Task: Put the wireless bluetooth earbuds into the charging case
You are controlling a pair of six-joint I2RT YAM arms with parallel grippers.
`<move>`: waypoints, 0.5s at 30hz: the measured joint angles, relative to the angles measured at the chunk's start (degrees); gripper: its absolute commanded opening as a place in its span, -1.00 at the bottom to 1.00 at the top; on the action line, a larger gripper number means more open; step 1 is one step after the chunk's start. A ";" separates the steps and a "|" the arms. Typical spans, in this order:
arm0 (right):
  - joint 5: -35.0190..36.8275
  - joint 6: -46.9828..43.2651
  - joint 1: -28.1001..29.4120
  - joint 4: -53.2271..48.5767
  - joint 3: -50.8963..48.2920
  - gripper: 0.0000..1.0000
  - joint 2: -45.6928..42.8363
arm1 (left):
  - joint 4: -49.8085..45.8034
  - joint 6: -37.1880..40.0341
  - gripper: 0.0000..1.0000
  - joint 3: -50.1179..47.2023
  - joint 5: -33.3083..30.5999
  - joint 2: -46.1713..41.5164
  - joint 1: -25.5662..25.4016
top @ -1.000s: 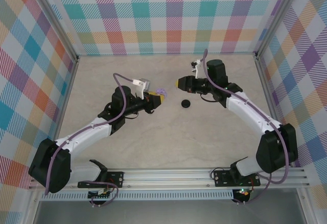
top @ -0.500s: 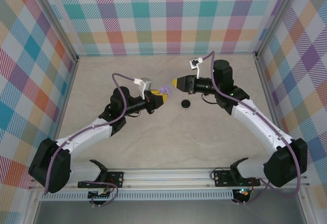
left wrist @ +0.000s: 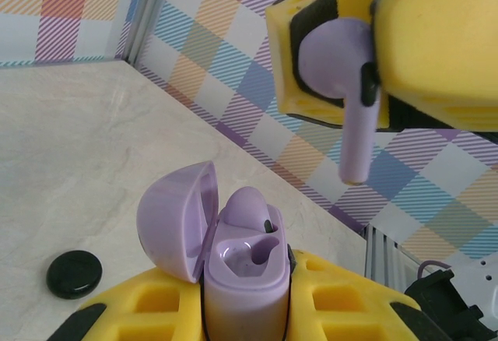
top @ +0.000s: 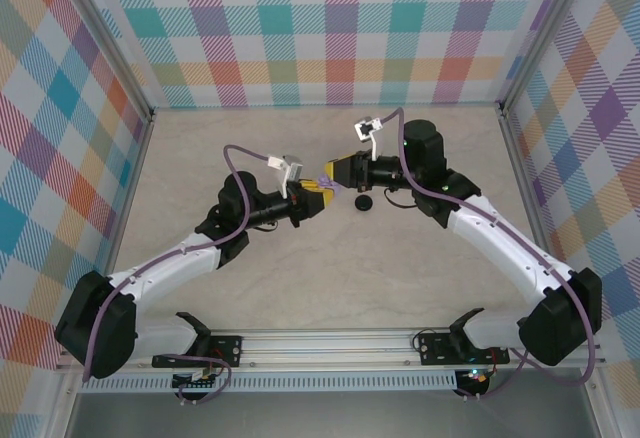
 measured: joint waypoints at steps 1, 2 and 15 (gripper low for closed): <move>0.13 -0.15 0.02 -0.24 0.04 -0.48 0.02 | 0.00 -0.02 -0.59 0.00 0.11 -0.15 0.00; 0.37 -0.28 0.07 -0.50 0.04 -0.48 0.02 | 0.00 -0.02 -0.59 0.00 0.33 -0.37 0.00; 1.14 -2.56 0.70 -2.34 0.28 -0.48 0.13 | -0.04 0.00 -0.59 0.76 1.01 -2.10 -0.20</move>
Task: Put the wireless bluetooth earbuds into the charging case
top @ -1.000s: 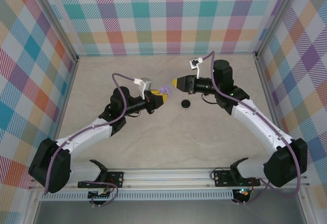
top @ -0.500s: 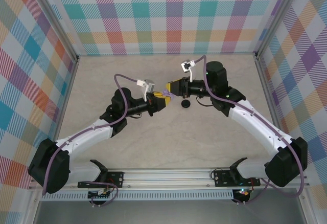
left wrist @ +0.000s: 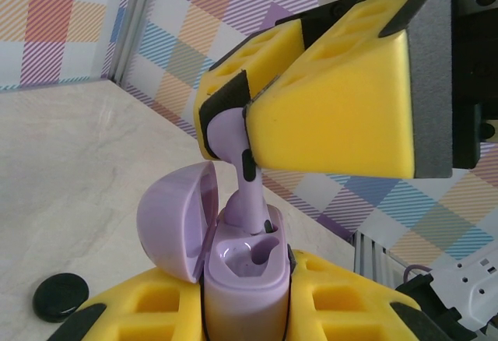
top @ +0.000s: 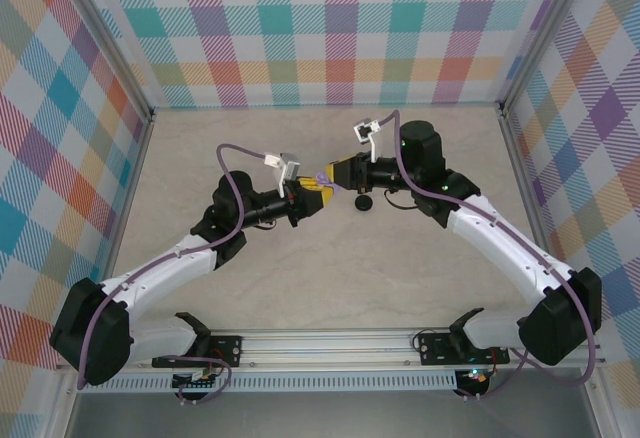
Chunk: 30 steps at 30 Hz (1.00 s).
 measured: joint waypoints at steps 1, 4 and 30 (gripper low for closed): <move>-0.02 -0.15 0.11 -0.11 0.13 -0.48 0.00 | 0.00 0.00 -0.59 0.00 0.00 0.00 0.00; -0.02 -0.42 0.39 -0.46 0.50 -0.48 0.00 | 0.00 0.00 -0.59 0.00 -0.04 0.00 0.00; 1.46 -3.61 1.18 -3.58 1.60 -0.47 0.22 | -1.64 0.07 -0.59 0.66 -2.21 -0.72 0.00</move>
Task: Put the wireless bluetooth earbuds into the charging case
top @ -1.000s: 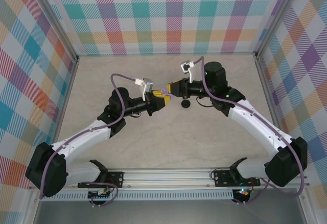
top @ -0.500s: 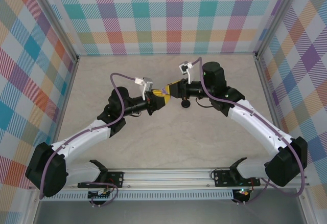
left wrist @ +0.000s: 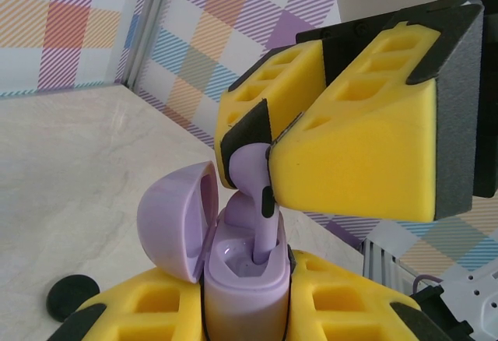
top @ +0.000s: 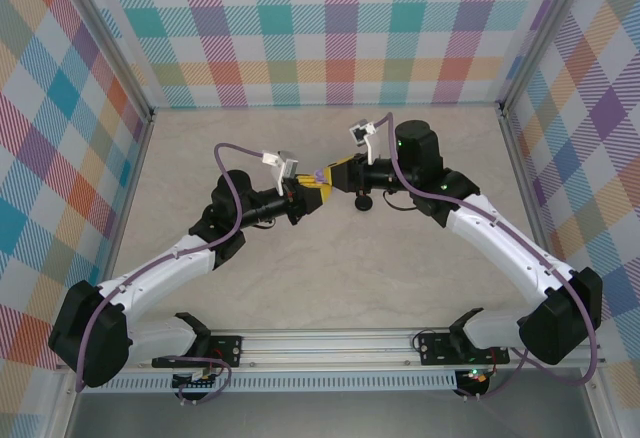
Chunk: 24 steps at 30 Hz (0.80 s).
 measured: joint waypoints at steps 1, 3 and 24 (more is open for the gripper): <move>0.00 -0.04 0.00 -0.15 0.02 -0.47 0.00 | -0.07 0.00 -0.59 0.00 0.02 0.00 0.00; 0.04 -0.31 0.04 -0.59 0.13 -0.46 0.00 | -0.15 0.00 -0.59 0.00 0.02 0.00 0.00; 2.12 -3.91 1.55 -5.14 2.86 -0.41 1.29 | -1.70 0.22 -0.61 0.00 -0.57 -0.07 -0.02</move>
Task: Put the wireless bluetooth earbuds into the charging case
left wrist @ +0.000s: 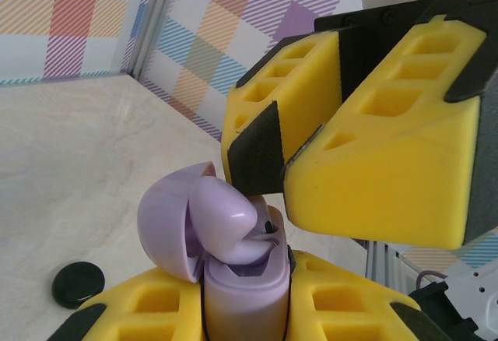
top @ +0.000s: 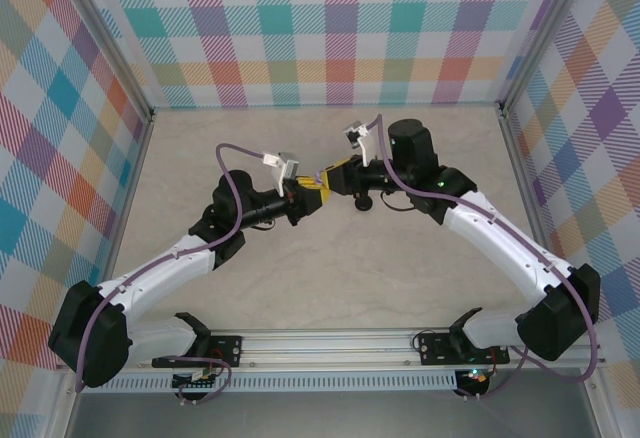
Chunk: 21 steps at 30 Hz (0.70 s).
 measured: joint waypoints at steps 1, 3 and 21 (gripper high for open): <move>0.09 -0.04 0.00 -0.15 0.02 -0.41 0.00 | -0.04 0.15 -0.61 0.00 0.00 0.00 0.00; 0.22 -0.20 0.00 -0.50 0.07 -0.37 0.00 | -0.31 0.42 -0.61 0.00 0.00 0.00 0.00; 1.36 -1.68 0.37 -5.95 2.10 -0.14 0.37 | -8.70 7.58 -0.63 2.03 -0.44 -0.02 0.00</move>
